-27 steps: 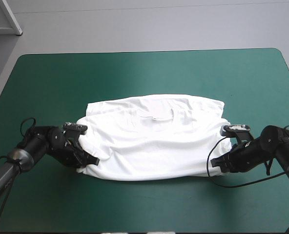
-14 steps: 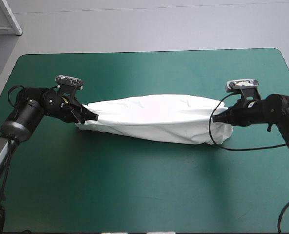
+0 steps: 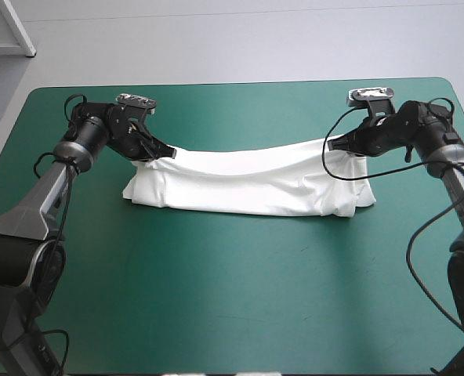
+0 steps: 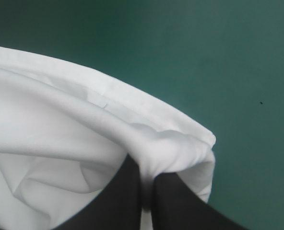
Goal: Fold the cloth
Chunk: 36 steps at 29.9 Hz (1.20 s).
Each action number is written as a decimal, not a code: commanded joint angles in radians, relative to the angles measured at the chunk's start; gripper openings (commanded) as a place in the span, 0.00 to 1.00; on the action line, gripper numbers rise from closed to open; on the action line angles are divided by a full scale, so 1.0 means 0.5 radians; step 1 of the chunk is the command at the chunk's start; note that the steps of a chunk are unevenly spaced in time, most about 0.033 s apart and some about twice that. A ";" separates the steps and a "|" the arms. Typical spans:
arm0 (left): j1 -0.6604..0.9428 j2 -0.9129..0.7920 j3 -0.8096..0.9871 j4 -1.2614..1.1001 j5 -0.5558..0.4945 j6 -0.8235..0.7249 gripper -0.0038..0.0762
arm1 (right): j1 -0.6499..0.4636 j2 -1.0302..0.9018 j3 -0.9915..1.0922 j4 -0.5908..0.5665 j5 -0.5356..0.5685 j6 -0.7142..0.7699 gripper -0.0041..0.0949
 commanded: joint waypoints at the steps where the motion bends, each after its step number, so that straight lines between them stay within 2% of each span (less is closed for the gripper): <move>1: -0.001 0.017 -0.130 0.004 -0.125 -0.008 0.07 | 0.002 0.044 -0.135 0.011 -0.059 -0.005 0.03; 4: -0.001 0.085 -0.130 0.052 -0.205 -0.008 0.07 | 0.002 0.133 -0.153 0.011 -0.059 -0.005 0.03; 6: -0.001 0.122 -0.130 0.057 -0.262 -0.008 0.10 | 0.002 0.181 -0.153 0.016 -0.059 -0.005 0.07; 8: -0.001 0.148 -0.130 0.066 -0.320 -0.008 0.18 | 0.002 0.215 -0.153 0.041 -0.059 -0.029 0.18; 10: -0.001 0.152 -0.130 0.066 -0.372 -0.011 0.28 | 0.002 0.218 -0.153 0.073 -0.087 -0.066 0.38; 11: -0.001 0.152 -0.130 0.062 -0.413 -0.024 0.36 | 0.002 0.214 -0.153 0.083 -0.117 -0.065 0.49; 14: -0.001 0.148 -0.135 0.062 -0.468 -0.024 0.57 | -0.002 0.187 -0.198 0.111 -0.126 -0.041 0.71; 16: -0.001 0.148 -0.155 0.066 -0.453 -0.021 0.66 | -0.002 0.165 -0.240 0.103 -0.082 0.014 0.76; 18: -0.001 0.145 -0.189 0.085 -0.408 -0.021 0.70 | -0.002 0.124 -0.283 0.103 -0.032 0.017 0.74; 24: -0.001 0.068 -0.412 0.093 -0.237 -0.021 0.70 | -0.006 -0.071 -0.323 0.096 0.095 0.071 0.74; 29: -0.020 -0.017 -0.677 -0.072 0.034 -0.087 0.67 | -0.107 -0.190 -0.295 0.137 0.279 0.037 0.74; 32: -0.076 -0.049 -0.772 -0.177 0.155 -0.074 0.55 | -0.242 -0.203 -0.240 0.289 0.345 -0.041 0.74; 36: -0.233 -0.049 -0.790 -0.215 0.231 0.002 0.24 | -0.442 -0.207 -0.136 0.543 0.439 -0.198 0.74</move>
